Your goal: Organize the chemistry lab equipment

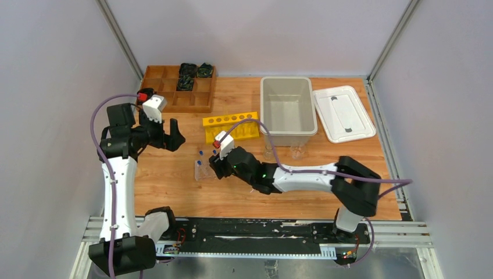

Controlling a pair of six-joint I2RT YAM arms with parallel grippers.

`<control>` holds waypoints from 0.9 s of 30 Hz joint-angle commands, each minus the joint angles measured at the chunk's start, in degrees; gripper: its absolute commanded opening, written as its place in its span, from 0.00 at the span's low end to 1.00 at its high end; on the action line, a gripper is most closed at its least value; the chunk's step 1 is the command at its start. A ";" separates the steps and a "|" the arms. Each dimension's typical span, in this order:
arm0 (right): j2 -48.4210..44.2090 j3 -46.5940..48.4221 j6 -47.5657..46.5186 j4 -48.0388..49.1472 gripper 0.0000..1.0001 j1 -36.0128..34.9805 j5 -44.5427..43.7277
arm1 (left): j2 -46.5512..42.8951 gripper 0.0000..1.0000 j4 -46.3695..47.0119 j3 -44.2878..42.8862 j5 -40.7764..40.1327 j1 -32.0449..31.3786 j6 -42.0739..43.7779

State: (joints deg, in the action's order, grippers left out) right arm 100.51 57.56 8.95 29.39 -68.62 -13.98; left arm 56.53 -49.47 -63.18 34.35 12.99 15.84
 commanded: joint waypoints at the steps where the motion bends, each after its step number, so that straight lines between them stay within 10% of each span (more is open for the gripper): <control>1: -11.20 -0.51 5.28 -14.18 0.59 -0.54 -3.35 | -1.28 1.00 -0.48 -1.90 0.81 -0.12 -0.01; 10: -24.15 0.51 15.45 -46.87 0.49 12.08 -3.59 | -2.74 1.00 -1.10 -1.32 -0.16 -0.11 -0.65; 27: -15.00 6.26 5.20 -51.80 0.39 22.02 2.49 | -3.02 1.00 -1.24 -0.96 -1.25 -0.09 -1.16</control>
State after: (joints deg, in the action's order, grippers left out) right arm 82.81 60.14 16.97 -20.97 -47.77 -12.23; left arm 54.30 -50.28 -63.35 33.45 12.99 14.94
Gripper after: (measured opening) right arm 0.392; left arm 0.997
